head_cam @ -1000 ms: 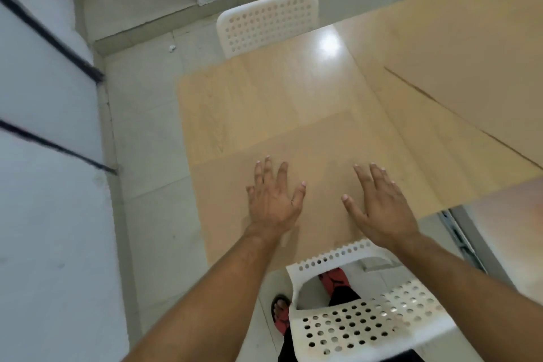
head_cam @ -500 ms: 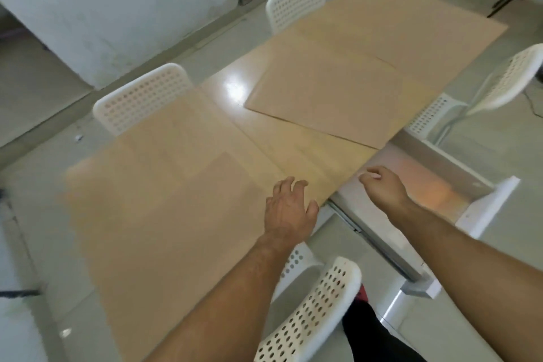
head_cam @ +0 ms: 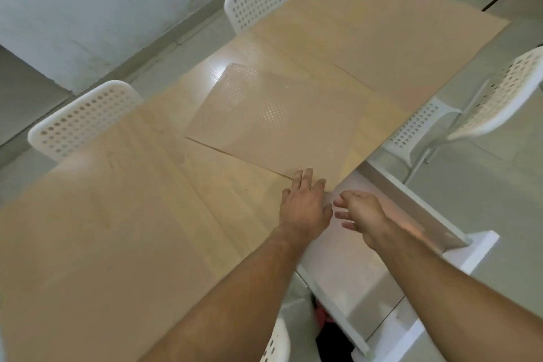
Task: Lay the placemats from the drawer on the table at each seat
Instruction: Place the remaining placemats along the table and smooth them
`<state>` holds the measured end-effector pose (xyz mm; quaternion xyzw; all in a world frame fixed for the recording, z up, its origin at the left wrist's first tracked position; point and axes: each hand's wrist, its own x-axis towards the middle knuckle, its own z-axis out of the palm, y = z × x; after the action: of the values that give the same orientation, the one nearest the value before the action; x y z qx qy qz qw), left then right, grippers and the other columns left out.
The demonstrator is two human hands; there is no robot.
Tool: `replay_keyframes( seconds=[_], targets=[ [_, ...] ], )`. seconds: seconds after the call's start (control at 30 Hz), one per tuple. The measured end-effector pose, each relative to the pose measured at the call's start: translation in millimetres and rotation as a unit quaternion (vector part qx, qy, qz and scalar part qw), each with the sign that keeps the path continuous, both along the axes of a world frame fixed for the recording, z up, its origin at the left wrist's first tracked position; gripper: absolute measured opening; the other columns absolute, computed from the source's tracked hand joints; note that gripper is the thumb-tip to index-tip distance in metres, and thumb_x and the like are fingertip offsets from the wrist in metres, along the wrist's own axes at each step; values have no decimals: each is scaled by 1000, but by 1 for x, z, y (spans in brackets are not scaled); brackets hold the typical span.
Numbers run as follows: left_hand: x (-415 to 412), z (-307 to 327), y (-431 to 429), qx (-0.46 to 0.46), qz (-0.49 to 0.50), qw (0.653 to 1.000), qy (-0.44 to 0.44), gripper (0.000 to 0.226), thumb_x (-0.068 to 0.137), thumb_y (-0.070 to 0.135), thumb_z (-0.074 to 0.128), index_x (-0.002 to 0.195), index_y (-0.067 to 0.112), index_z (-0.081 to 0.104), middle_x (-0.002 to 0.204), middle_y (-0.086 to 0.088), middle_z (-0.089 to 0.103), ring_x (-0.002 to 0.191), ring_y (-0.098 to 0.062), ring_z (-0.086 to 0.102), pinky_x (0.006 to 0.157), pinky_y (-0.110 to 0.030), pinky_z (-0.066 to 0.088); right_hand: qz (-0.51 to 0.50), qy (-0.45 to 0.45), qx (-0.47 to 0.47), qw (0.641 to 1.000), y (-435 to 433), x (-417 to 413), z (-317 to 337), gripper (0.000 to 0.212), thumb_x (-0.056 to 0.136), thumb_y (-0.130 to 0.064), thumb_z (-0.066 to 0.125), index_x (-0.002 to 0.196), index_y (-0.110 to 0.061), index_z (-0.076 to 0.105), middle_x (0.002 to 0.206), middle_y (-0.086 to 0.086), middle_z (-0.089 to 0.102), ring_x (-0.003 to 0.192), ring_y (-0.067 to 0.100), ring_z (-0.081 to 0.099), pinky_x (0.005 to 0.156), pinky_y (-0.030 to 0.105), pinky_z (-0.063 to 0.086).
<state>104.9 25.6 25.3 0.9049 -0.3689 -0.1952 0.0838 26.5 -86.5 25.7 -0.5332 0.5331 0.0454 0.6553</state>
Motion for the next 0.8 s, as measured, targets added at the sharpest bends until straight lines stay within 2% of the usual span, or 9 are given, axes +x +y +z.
replay_keyframes(
  seconds=[0.17,0.37,0.5,0.57,0.63,0.67,0.73,0.8],
  targets=[
    [12,-20,-34,20,12,1000,-5,51,97,40,49,143,20,39,162,-5,21,151,-28,14,111,-54,32,28,-4,28,999,-17,6,-12,28,100,-36,46,107,-18,67,96,6,75,84,27,68,75,36,51],
    [23,-22,-39,-15,25,999,19,42,99,37,52,139,26,50,162,2,28,150,-23,20,109,-50,36,35,0,38,999,-27,4,-17,49,104,-48,35,104,-15,71,98,6,75,89,27,70,82,39,54],
    [34,-29,-33,-66,20,996,52,37,96,48,47,123,28,63,153,2,44,147,-21,29,112,-47,37,35,8,48,998,-29,5,-16,58,104,-52,32,99,-10,73,97,8,76,89,27,71,87,42,54],
    [37,-27,-31,-83,26,993,76,36,98,43,44,117,24,68,146,0,52,144,-21,35,113,-44,36,32,3,48,998,-29,7,-13,62,103,-53,31,97,-8,72,96,10,76,86,27,70,86,43,54],
    [37,-21,-31,-113,56,988,85,26,99,30,45,97,20,68,122,-2,65,127,-26,51,104,-43,44,29,1,46,999,-29,10,-11,62,103,-53,31,97,-6,71,96,12,75,82,27,69,82,41,55],
    [38,-16,-33,-131,78,985,80,23,97,25,46,81,21,60,100,-1,67,108,-28,58,91,-42,49,27,0,44,999,-29,11,-9,61,104,-52,31,97,-6,71,98,13,75,80,26,69,80,40,55],
    [39,-13,-37,-144,132,978,74,28,92,19,47,63,23,45,68,6,54,75,-24,55,68,-37,49,25,-6,42,999,-29,14,-7,57,104,-49,33,98,-6,70,100,14,75,77,24,67,72,36,53],
    [40,-13,-41,-145,165,973,78,36,90,13,52,57,22,42,59,8,46,67,-21,50,61,-30,41,22,-13,39,999,-28,16,-5,54,104,-47,35,99,-6,70,101,16,74,74,23,65,67,33,51]
  ],
)
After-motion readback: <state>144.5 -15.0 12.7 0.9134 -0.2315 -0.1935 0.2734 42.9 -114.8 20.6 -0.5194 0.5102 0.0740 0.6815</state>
